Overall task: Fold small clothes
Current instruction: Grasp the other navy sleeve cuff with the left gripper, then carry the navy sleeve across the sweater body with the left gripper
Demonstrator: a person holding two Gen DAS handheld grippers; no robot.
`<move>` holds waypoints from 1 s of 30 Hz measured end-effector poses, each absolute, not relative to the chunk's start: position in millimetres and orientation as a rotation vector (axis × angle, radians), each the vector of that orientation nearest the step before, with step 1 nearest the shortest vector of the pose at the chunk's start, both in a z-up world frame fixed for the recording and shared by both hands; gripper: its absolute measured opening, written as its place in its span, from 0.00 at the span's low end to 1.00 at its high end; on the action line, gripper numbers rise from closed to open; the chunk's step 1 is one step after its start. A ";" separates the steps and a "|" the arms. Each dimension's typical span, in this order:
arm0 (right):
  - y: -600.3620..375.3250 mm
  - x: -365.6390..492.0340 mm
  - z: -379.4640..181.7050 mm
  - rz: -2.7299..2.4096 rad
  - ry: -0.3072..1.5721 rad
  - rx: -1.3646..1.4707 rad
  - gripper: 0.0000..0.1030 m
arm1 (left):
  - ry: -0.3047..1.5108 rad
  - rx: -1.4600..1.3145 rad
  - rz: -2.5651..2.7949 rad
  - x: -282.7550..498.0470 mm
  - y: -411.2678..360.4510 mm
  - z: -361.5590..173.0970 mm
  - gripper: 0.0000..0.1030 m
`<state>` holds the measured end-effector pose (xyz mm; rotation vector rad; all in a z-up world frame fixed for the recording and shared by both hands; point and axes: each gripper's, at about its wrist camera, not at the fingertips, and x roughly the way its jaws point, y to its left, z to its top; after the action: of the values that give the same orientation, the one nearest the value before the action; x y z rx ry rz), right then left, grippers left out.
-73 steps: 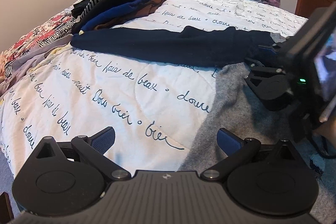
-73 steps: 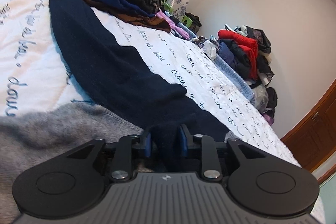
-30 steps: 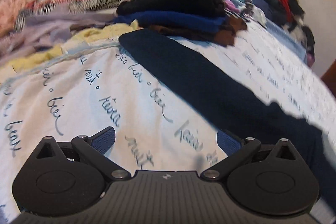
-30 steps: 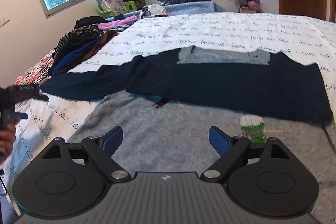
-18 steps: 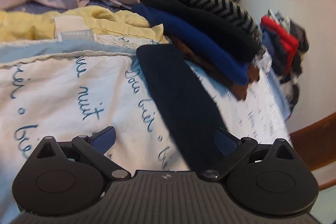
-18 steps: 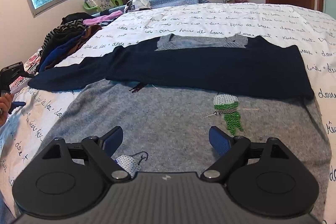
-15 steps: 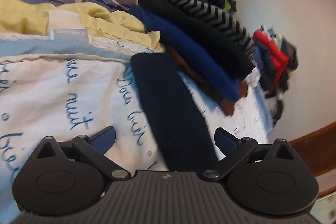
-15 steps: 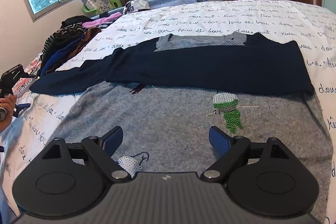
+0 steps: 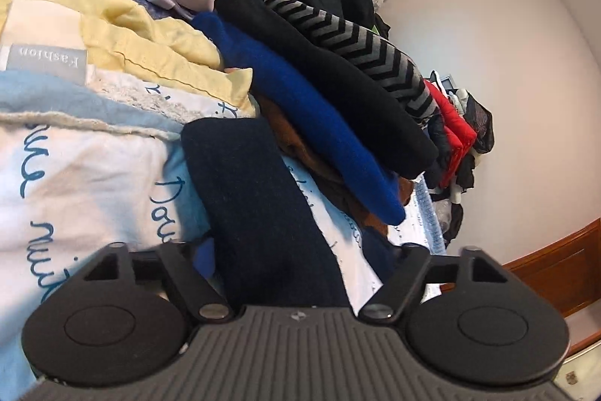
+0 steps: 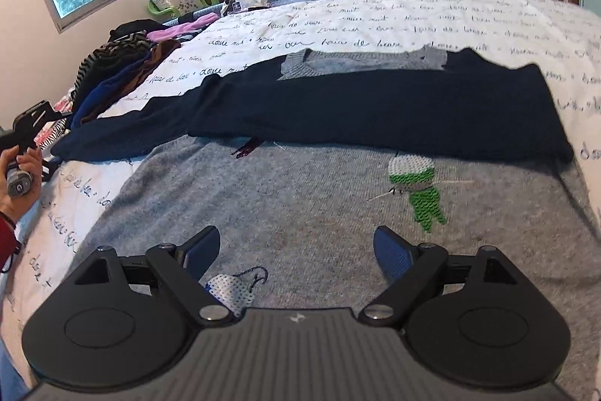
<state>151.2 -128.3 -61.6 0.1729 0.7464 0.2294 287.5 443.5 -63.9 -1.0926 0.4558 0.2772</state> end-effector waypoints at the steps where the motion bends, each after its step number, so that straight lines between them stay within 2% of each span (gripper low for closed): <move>1: -128.3 151.2 -61.6 0.229 0.746 0.173 0.87 | 0.454 -1.087 0.282 287.3 443.4 -64.9 0.60; 2: -127.2 150.3 -60.2 0.219 0.736 0.153 0.87 | 0.452 -1.083 0.291 287.7 443.4 -65.4 0.52; 6: -130.8 150.4 -58.4 0.230 0.720 0.159 0.87 | 0.460 -1.052 0.322 286.1 442.6 -69.7 0.36; 8: -132.5 151.0 -59.7 0.244 0.726 0.172 0.87 | 0.467 -1.028 0.350 284.3 440.3 -69.2 0.22; 11: -132.2 150.5 -61.0 0.246 0.728 0.170 0.87 | 0.471 -1.016 0.376 283.0 438.4 -70.7 0.16; 17: -133.2 146.2 -59.5 0.231 0.717 0.152 0.87 | 0.494 -0.915 0.413 282.5 426.1 -61.8 0.08; 25: -142.3 145.9 -60.8 0.213 0.717 0.182 0.87 | 0.447 -0.689 0.431 272.8 375.6 -23.8 0.07; 30: -154.5 144.0 -64.7 0.186 0.722 0.200 0.87 | 0.384 -0.506 0.369 267.4 317.7 6.9 0.07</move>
<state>144.0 -154.5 -64.7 0.1999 0.7224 0.1855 267.4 317.7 6.9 -0.5065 0.3841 0.3686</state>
